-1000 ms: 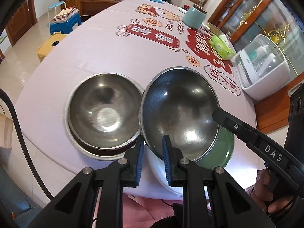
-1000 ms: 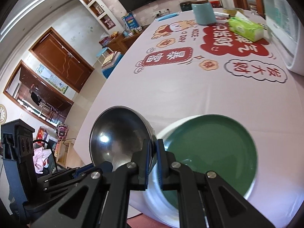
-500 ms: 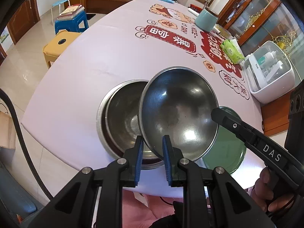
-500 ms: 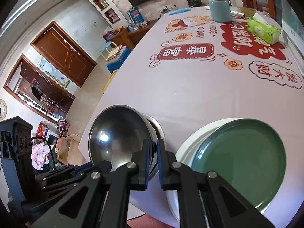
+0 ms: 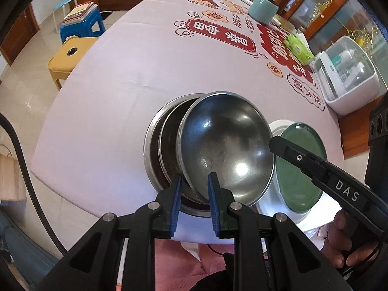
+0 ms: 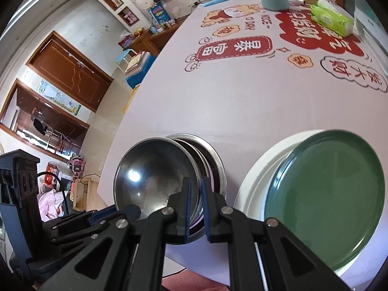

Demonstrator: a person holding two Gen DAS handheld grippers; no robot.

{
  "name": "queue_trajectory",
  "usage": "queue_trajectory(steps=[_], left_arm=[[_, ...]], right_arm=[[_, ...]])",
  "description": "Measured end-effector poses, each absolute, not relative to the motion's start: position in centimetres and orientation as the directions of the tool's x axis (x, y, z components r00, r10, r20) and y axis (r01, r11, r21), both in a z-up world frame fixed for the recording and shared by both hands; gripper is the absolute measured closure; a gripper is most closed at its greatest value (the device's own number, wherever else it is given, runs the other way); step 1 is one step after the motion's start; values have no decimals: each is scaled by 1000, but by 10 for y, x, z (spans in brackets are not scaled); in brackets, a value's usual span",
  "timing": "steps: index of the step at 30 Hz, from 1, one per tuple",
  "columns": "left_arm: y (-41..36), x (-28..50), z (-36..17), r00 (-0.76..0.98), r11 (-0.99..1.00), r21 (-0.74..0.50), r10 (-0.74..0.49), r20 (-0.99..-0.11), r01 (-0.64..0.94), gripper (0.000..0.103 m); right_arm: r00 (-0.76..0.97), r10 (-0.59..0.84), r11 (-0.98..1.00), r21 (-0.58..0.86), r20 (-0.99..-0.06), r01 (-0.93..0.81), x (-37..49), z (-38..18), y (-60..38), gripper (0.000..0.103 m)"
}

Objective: Organize plates and bowls

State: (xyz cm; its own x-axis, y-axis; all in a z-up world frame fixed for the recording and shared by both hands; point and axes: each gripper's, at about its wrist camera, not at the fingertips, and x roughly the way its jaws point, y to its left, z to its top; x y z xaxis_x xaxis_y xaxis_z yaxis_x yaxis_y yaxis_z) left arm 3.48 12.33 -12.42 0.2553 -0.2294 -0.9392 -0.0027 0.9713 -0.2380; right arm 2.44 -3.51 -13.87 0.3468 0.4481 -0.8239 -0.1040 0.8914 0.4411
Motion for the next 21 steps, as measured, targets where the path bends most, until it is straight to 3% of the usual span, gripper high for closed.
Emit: queue_trajectory(steps=[21], left_arm=[[128, 46, -115, 241, 948, -208, -266, -933, 240, 72]], right_arm=[[420, 416, 857, 502, -807, 115, 5, -153, -45, 93]])
